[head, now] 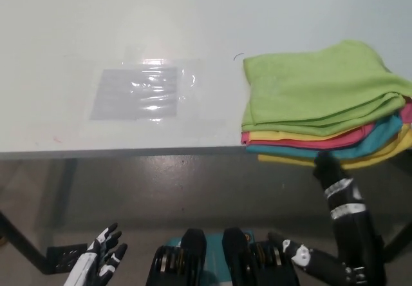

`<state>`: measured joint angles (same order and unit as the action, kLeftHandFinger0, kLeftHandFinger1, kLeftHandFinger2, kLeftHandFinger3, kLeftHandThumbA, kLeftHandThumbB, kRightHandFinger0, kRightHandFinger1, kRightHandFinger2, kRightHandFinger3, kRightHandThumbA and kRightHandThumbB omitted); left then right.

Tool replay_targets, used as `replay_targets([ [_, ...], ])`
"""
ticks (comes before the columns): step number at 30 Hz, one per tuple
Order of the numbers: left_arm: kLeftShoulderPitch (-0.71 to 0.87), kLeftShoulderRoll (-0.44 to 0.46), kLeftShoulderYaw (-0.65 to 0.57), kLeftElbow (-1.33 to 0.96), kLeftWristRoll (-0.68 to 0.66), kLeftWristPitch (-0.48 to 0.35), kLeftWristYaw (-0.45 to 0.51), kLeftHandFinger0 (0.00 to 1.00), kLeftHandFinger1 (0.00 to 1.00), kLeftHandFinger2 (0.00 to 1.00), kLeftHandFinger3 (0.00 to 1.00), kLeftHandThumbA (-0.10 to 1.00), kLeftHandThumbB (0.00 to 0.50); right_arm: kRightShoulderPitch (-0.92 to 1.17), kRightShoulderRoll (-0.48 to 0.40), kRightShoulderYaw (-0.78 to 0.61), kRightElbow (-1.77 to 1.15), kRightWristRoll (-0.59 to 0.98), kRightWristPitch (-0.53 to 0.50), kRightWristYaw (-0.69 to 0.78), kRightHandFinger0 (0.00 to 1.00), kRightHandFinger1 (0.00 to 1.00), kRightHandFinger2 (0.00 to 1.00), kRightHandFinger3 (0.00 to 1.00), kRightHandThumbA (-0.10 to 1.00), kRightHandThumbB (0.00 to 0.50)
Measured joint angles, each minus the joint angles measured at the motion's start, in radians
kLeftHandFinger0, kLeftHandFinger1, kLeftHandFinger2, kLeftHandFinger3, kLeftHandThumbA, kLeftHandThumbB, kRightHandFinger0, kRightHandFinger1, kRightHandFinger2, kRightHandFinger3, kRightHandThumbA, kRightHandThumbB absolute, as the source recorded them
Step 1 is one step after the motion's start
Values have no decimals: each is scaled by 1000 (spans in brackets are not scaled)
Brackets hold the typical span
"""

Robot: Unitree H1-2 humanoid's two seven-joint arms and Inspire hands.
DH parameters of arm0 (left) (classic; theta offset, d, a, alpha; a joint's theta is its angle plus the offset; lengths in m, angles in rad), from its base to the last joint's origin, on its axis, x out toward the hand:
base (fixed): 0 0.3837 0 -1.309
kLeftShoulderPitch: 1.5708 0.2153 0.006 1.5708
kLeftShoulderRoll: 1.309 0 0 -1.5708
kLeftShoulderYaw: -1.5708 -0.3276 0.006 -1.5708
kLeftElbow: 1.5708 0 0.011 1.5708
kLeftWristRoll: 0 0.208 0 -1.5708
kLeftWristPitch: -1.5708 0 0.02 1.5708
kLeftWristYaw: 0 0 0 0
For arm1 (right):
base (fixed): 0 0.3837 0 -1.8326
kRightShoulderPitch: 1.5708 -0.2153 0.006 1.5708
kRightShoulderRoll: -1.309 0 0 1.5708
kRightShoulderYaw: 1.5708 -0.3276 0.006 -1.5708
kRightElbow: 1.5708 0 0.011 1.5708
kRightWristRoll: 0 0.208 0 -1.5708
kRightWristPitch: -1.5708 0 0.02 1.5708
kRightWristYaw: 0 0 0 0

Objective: A stack of folded microfibre clothes with a single fold is kept infront of the robot. the robot uses its right hand to grab one end of the clothes and pulla it away from the other end to unfold

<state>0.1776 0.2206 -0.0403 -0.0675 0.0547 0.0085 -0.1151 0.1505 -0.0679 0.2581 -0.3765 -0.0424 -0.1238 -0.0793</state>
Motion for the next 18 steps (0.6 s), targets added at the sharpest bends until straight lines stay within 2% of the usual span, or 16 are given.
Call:
replay_targets([
  [2,3,-2,0,0,-4,-5,0,1000,1000,1000,1000,852,215,-1,-7,-11,71,0,1,9,1000,1000,1000,1000,984,71],
  [7,5,-12,1,0,-10,-6,-1,1000,1000,1000,1000,852,211,-6,-17,-52,223,2,3,21,1000,1000,1000,1000,1000,92],
  [8,4,-13,1,0,-11,-6,-1,1000,1000,1000,1000,852,205,-7,-19,-64,247,3,3,23,1000,1000,1000,1000,991,69],
  [13,-3,-12,1,0,-15,-6,-1,1000,1000,1000,1000,858,216,-24,-28,-117,349,30,5,39,1000,1000,1000,1000,964,17],
  [16,-14,-12,2,0,-16,-6,-1,1000,1000,1000,1000,857,220,-47,-29,-140,400,42,10,51,1000,1000,1000,1000,947,39],
  [18,-27,-12,2,0,-19,-6,-2,1000,1000,1000,1000,859,221,-62,-29,-148,413,50,17,60,1000,1000,1000,1000,942,29],
])
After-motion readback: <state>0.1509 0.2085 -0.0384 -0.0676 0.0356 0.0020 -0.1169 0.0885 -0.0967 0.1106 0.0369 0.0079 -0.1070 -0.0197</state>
